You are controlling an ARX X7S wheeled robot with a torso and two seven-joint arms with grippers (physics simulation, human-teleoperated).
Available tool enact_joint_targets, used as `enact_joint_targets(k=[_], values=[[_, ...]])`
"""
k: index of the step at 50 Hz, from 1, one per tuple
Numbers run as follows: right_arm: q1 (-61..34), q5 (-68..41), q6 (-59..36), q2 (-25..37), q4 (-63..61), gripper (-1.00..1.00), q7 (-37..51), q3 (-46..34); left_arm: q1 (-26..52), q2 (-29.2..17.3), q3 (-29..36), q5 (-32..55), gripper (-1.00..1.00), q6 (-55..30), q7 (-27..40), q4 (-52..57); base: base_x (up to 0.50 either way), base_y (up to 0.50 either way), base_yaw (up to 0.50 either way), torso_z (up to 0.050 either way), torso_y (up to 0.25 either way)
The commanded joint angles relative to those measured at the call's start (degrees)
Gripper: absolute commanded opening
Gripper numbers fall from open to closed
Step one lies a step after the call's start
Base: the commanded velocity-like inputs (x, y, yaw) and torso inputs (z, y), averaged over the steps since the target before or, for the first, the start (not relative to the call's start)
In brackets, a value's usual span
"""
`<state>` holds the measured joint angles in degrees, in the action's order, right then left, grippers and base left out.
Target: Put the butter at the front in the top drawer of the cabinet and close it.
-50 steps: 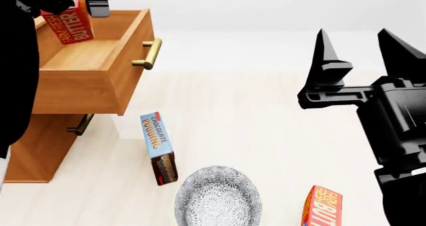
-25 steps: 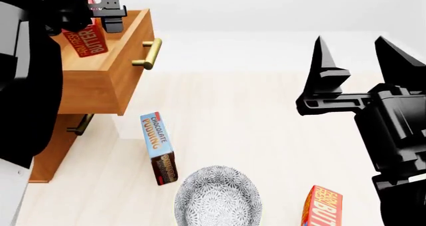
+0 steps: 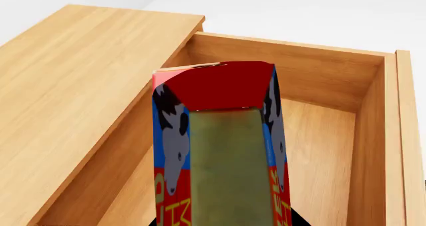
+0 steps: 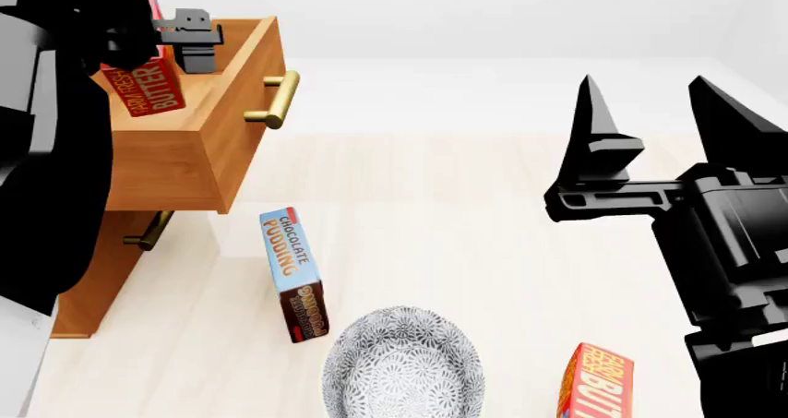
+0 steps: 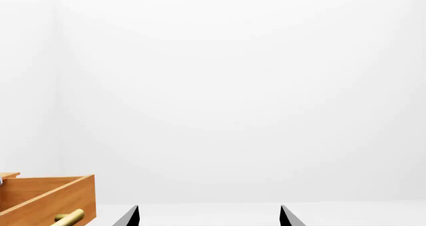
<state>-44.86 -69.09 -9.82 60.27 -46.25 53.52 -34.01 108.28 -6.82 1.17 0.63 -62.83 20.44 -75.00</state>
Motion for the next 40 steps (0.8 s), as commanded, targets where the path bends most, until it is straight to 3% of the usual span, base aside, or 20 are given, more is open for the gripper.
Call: enact_joint_targets(k=[1, 40], values=[[0.03, -0.23, -0.01, -0.08, -0.38, 1.00, 0.43, 0.11, 0.92, -0.11, 2.19, -0.69, -1.00, -1.25, -0.52, 0.01, 0.00, 0.00, 0.00, 0.000, 0.000], [2.99, 1.59, 1.88, 0.17, -0.54, 1.00, -0.02, 0.29, -0.42, 0.03, 4.72, -0.65, -1.00, -5.82, -4.78, 0.01, 0.00, 0.00, 0.00, 0.000, 0.001]])
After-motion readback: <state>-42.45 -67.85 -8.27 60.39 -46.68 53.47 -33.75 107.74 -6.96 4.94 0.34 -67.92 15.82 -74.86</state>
